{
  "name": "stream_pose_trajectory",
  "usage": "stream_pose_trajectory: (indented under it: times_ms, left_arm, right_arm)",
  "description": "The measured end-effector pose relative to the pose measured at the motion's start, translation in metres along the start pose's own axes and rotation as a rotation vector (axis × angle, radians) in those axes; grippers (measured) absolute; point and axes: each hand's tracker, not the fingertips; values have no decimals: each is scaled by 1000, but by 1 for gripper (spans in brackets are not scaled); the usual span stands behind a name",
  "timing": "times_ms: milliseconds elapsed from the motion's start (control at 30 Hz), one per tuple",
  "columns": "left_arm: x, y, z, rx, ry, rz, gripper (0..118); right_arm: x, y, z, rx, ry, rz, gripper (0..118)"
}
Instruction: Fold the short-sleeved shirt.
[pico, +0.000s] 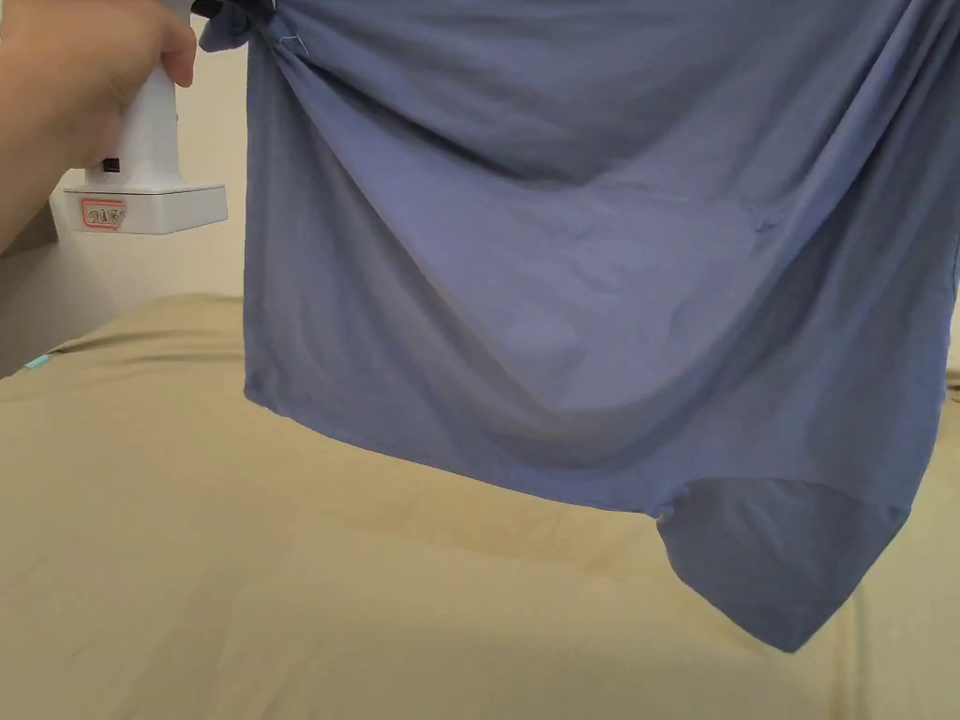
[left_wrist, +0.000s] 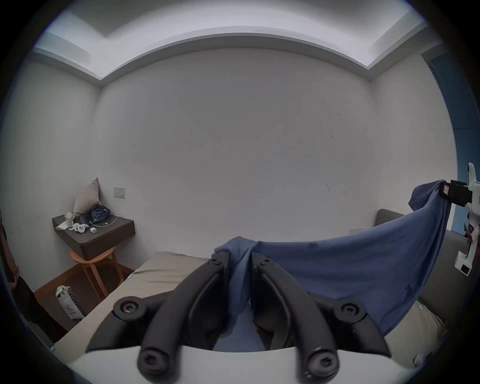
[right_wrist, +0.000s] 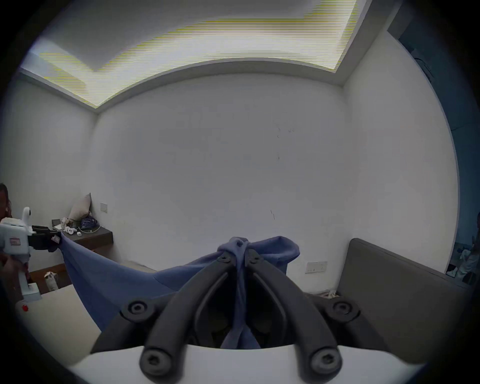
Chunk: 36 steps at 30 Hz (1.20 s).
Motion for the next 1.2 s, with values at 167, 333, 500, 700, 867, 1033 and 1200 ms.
stream_pose_trajectory:
  times_ms: [167,333,500,700,867,1033,1200]
  left_arm:
    - [-9,-28,-13,-29,-31,13,15]
    - [-19,-87,-13,-143,-70,43,15]
    - [-30,-148,4,-214,-108,58,15]
    - [-44,-209,56,-262,-134,82,15]
    - [-53,-258,116,-288,-169,105,15]
    - [-54,-317,191,-327,-175,154,15]
    - [-63,-382,249,-395,-183,152,15]
  right_arm:
    - [-1,-29,7,-66,8,8,7]
    - [-1,-78,27,-173,31,-38,7]
    - [-7,-119,65,-239,93,-1,7]
    - [-7,-174,128,-290,123,-47,7]
    - [-11,-228,192,-329,126,-96,7]
    - [-14,-286,265,-366,125,-146,7]
    - [-19,-344,341,-452,113,-183,7]
